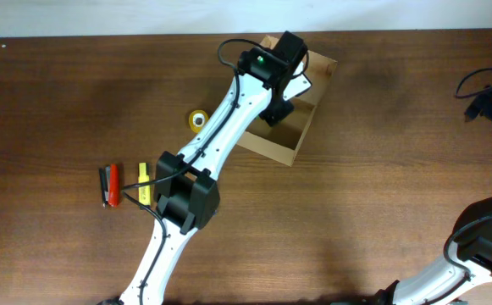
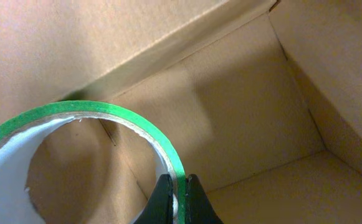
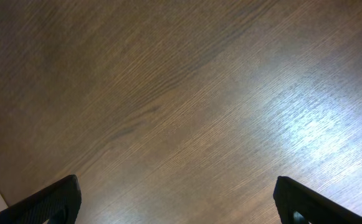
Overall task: Pack container
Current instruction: 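Lower the green tape into the box with the left gripper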
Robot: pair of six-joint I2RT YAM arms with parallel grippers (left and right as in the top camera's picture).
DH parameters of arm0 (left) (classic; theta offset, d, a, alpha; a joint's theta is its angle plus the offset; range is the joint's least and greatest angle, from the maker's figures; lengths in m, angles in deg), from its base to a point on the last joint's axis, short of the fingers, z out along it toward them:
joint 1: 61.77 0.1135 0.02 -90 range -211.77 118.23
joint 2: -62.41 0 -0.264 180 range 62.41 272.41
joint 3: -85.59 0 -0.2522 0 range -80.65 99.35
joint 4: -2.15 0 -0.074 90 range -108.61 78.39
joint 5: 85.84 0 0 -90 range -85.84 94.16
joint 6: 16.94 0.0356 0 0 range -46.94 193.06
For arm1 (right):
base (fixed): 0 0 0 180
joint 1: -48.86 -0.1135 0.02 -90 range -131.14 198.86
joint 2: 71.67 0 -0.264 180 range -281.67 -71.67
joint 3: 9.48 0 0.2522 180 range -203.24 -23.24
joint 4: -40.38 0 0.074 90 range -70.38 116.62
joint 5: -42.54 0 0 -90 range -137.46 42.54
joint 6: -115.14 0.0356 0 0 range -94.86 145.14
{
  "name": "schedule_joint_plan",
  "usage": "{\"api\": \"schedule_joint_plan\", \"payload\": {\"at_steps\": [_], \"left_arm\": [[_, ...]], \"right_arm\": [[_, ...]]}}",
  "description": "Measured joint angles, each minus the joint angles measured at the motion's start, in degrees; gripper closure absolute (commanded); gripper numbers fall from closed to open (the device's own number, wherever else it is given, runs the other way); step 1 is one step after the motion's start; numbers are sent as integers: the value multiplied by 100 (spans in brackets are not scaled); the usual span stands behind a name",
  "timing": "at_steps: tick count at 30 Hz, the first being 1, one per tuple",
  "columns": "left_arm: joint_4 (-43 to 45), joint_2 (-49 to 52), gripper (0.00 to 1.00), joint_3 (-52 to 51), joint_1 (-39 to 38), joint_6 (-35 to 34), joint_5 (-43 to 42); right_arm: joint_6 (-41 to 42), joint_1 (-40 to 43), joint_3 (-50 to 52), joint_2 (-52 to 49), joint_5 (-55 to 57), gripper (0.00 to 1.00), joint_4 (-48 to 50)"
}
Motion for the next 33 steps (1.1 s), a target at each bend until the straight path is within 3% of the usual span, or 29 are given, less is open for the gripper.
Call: {"api": "schedule_joint_plan", "payload": {"at_steps": [21,33], "left_arm": [[-7,-479,99,131,-289,-7,146],[-4,-479,98,131,-352,-560,177]], "right_arm": [[-2,0,0,0,-17,1,-2],[0,0,0,0,-17,1,-2]]}}
